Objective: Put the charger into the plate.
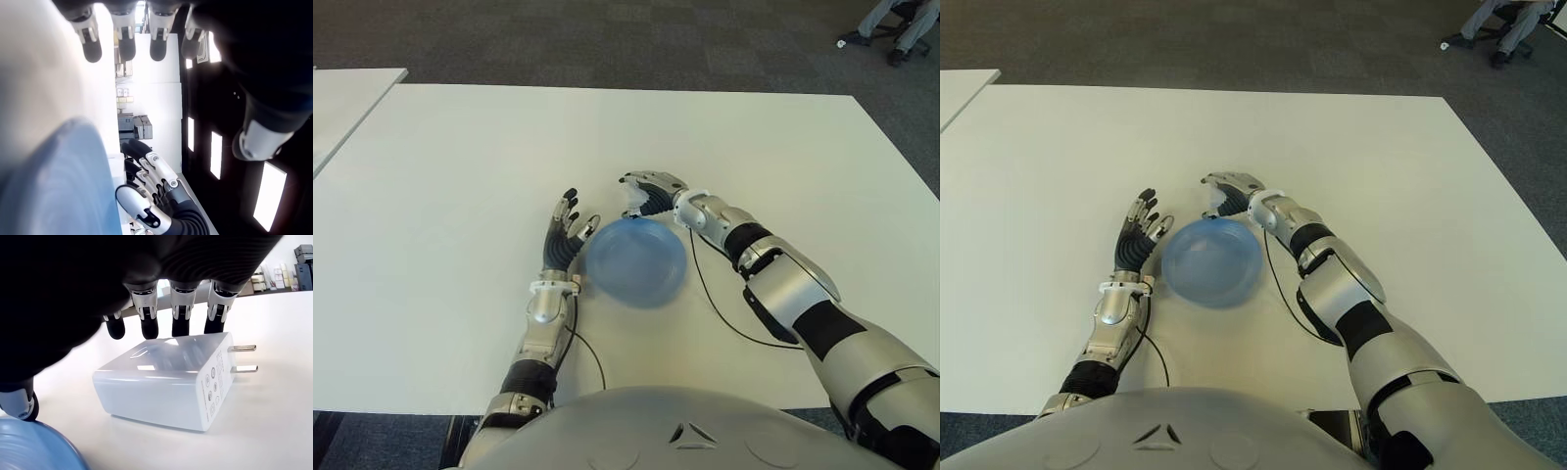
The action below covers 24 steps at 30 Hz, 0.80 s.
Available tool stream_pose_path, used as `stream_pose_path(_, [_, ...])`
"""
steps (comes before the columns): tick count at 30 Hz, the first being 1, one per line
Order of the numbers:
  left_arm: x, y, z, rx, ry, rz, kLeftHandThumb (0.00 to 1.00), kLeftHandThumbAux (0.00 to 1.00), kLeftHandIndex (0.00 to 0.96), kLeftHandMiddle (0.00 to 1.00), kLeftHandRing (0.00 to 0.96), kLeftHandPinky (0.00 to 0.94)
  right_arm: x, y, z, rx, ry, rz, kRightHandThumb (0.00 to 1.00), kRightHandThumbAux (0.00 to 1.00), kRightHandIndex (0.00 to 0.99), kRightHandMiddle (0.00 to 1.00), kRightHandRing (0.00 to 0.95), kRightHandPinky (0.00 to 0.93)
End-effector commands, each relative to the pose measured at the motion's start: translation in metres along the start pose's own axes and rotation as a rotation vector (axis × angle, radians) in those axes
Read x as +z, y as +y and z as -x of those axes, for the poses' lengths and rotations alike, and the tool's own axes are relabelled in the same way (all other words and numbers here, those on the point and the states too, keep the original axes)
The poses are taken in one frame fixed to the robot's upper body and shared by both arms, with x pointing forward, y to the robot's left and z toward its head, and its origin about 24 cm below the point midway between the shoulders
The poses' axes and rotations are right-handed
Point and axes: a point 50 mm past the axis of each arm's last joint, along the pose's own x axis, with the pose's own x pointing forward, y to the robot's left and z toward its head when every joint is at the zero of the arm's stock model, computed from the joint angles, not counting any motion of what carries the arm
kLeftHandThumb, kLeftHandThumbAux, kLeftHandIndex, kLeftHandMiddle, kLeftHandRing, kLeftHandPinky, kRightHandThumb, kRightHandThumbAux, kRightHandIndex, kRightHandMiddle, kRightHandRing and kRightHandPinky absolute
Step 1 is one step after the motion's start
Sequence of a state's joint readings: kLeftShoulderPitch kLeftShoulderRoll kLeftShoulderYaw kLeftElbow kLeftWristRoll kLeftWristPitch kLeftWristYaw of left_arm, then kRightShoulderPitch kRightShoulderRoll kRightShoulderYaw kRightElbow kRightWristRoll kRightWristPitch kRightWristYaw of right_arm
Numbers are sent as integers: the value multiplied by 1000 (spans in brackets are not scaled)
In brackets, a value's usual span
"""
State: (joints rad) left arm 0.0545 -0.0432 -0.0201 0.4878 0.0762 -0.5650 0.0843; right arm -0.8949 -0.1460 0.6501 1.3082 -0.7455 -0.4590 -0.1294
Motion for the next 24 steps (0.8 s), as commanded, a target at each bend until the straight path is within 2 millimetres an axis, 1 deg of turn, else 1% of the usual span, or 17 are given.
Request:
stream_pose_path(1, [-12,1,13,-3,69,5,0,606,0,76,84,112,-4,17,4,43,39,-31,364,455,1,53,79,138])
stream_pose_path(16, [-9,4,18,-12,58,14,0,622,3,84,93,117,-10,19,6,52,79,-66,368,462,5,61,94,160])
stream_pose_path(24, [-9,6,19,-5,60,14,0,626,7,94,102,123,-16,21,10,46,103,-74,379,477,2,60,96,168])
